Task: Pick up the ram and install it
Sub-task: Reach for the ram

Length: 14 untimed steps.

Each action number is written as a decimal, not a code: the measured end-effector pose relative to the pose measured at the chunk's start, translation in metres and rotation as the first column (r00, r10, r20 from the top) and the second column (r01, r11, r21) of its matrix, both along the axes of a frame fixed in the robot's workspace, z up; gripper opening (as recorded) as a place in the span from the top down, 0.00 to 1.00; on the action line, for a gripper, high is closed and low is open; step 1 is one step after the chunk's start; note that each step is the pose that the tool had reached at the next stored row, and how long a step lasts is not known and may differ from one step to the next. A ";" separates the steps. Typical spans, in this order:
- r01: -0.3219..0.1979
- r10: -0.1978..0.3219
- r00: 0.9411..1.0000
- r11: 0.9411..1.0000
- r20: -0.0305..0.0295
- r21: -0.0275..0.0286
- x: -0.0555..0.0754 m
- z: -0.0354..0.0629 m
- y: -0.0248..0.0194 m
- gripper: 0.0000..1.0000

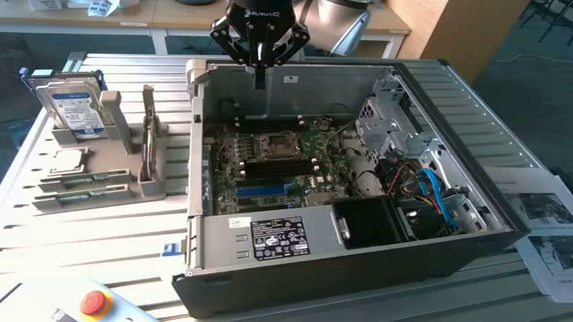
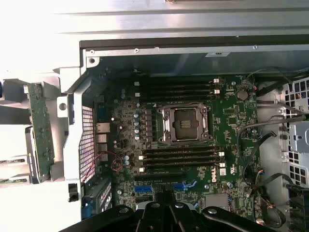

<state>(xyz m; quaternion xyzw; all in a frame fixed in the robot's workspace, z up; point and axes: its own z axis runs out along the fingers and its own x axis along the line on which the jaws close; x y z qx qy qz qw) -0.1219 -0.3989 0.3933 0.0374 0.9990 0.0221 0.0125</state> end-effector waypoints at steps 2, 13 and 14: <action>0.000 0.000 1.000 1.000 0.000 0.000 0.000 0.0000 0.0000 0.90; 0.000 0.000 1.000 1.000 0.000 0.000 0.000 0.0000 0.0000 0.90; 0.000 0.000 1.000 1.000 0.000 0.000 0.000 0.0000 0.0000 0.90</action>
